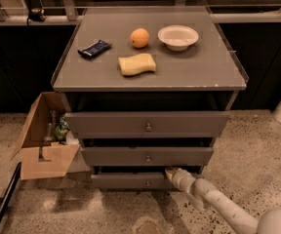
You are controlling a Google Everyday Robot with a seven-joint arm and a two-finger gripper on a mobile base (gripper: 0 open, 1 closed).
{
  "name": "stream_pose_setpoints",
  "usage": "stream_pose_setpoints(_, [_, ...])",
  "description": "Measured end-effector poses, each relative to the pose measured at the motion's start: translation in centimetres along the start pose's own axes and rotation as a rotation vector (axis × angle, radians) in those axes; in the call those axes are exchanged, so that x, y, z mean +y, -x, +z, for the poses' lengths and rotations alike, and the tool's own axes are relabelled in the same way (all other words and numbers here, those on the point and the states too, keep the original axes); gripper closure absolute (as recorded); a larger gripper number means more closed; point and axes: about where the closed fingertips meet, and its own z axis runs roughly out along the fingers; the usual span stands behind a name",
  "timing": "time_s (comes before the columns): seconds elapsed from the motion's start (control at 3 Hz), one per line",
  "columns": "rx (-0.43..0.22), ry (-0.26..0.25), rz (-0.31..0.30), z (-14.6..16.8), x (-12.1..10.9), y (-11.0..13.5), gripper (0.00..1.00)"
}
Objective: Open bottom drawer
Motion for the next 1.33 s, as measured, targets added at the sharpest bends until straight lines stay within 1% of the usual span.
stream_pose_setpoints(0.33, [0.059, 0.061, -0.039, -1.9, -0.1, -2.8, 1.0])
stream_pose_setpoints(0.67, [0.059, 0.061, -0.039, -2.2, -0.1, -2.3, 1.0])
stream_pose_setpoints(1.0, [0.094, 0.139, -0.021, -2.6, 1.7, -3.5, 1.0])
stream_pose_setpoints(1.33, [0.095, 0.139, -0.021, -2.8, 1.6, -3.0, 1.0])
